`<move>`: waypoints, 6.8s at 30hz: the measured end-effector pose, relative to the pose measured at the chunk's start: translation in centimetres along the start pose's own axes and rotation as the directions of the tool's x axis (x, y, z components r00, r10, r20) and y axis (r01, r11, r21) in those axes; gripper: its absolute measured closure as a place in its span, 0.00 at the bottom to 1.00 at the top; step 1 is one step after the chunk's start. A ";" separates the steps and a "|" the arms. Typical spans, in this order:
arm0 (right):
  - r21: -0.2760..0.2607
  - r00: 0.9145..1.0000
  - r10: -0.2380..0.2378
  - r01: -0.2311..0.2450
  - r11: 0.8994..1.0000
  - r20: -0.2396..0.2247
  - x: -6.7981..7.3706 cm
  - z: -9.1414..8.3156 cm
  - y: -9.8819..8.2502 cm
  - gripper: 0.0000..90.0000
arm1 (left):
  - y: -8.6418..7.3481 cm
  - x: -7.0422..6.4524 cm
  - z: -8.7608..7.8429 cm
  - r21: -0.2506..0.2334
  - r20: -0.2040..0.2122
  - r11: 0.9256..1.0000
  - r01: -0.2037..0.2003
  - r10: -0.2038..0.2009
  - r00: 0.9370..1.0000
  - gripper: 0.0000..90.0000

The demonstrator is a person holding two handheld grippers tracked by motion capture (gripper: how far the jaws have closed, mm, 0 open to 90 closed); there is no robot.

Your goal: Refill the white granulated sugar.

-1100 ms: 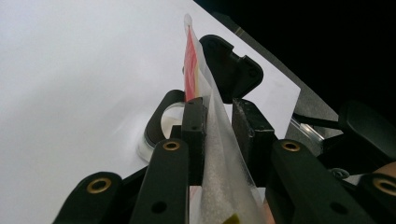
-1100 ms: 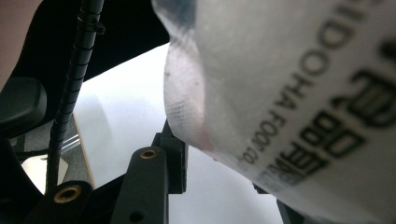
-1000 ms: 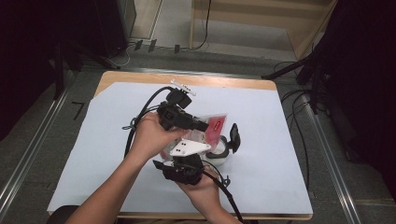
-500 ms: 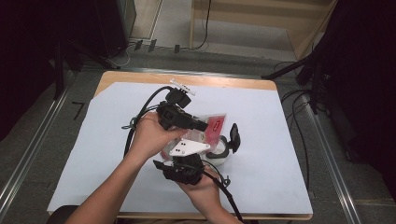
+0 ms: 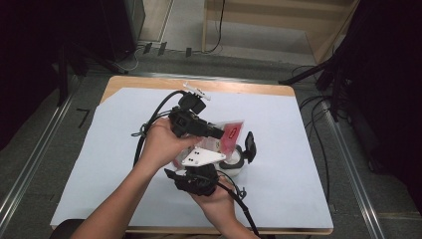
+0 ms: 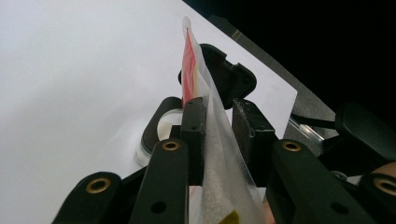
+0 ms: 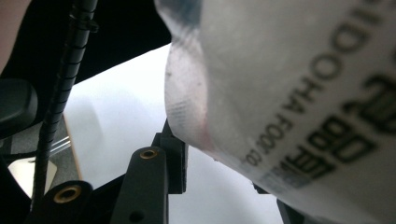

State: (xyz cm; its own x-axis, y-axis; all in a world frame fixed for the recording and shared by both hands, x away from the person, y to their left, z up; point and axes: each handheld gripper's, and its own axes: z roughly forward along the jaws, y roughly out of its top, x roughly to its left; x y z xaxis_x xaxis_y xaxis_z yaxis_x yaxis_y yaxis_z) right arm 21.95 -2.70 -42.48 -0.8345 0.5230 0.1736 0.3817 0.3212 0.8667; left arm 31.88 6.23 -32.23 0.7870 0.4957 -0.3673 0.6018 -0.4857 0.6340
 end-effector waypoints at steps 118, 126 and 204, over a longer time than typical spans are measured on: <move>-0.006 0.998 -0.065 0.065 0.998 -0.014 1.2 1.4 -1.9 0.61 | -1.9 0.1 -0.4 0.096 -0.012 0.995 0.014 -0.013 1.000 0.84; 0.016 0.998 -0.059 0.060 0.998 -0.028 1.4 1.9 -2.5 0.61 | -2.3 0.3 -0.3 0.117 0.000 0.993 0.017 -0.017 1.000 0.84; 0.086 1.000 0.009 -0.010 0.996 0.014 -2.7 2.5 -4.3 0.63 | -5.1 4.3 -4.5 0.009 0.055 0.993 0.120 -0.120 0.991 0.99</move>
State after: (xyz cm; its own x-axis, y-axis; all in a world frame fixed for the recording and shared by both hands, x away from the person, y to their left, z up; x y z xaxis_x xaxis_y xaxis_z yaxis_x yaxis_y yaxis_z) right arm 23.55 -3.49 -47.84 -0.8256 0.5365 0.1748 0.4228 0.3830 0.8213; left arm 31.61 14.08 -33.98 0.7151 0.5103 -0.4777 0.6931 -0.4291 0.5791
